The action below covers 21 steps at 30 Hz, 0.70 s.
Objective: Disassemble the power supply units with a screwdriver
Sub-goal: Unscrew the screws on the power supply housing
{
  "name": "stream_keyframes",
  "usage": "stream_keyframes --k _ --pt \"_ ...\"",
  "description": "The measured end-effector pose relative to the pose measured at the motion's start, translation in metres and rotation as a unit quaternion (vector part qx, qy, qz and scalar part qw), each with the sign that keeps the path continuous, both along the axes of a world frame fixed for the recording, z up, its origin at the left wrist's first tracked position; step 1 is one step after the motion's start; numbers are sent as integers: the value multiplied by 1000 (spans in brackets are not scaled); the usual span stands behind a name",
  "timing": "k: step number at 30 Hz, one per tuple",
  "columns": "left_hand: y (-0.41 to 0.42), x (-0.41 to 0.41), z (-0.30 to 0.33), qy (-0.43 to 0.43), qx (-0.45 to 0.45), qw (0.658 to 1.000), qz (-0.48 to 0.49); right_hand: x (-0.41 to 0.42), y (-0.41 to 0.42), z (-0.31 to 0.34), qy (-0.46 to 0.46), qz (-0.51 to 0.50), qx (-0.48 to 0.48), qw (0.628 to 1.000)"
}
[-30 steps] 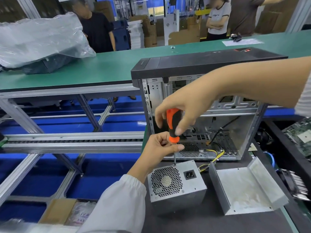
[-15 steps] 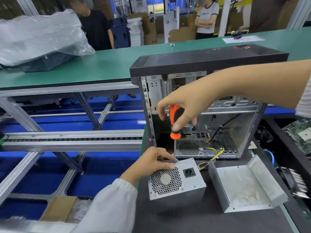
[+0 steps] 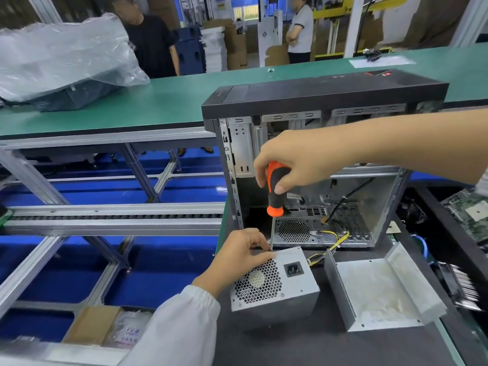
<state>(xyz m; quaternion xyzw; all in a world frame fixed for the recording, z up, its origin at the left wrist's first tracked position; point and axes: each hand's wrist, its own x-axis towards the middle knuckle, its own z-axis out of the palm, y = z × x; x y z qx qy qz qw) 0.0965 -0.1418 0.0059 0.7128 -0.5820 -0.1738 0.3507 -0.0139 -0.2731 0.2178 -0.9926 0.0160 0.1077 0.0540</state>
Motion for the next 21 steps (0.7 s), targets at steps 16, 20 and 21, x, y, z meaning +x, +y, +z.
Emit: stream_keyframes --k 16,20,21 --pt "-11 -25 27 -389 155 908 -19 -44 32 10 6 -12 1 1000" --pt "2 -23 33 111 40 992 51 -54 43 1 5 -9 13 1000" --pt "10 -24 32 277 6 959 58 -56 45 -2 3 -10 18 1000"
